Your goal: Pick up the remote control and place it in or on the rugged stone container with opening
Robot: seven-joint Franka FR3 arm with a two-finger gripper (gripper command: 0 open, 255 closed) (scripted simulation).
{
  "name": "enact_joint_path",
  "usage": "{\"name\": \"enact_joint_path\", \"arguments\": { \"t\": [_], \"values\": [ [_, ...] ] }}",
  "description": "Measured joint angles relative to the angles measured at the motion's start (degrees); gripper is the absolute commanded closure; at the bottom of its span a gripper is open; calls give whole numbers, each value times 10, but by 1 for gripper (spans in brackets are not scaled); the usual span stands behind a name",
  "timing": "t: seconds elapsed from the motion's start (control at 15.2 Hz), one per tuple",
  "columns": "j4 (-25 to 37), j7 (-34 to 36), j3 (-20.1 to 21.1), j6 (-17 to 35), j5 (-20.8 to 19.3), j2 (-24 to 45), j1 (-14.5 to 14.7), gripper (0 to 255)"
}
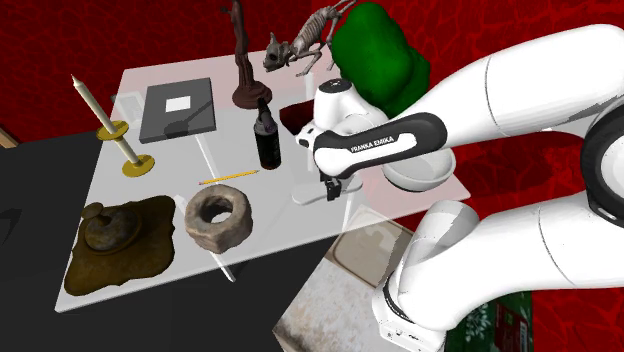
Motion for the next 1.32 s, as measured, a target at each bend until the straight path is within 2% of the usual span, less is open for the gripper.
{"name": "enact_joint_path", "arguments": {
  "t": [1.32],
  "values": [
    [96,6,46,-190,24,-94,0,255]
  ]
}}
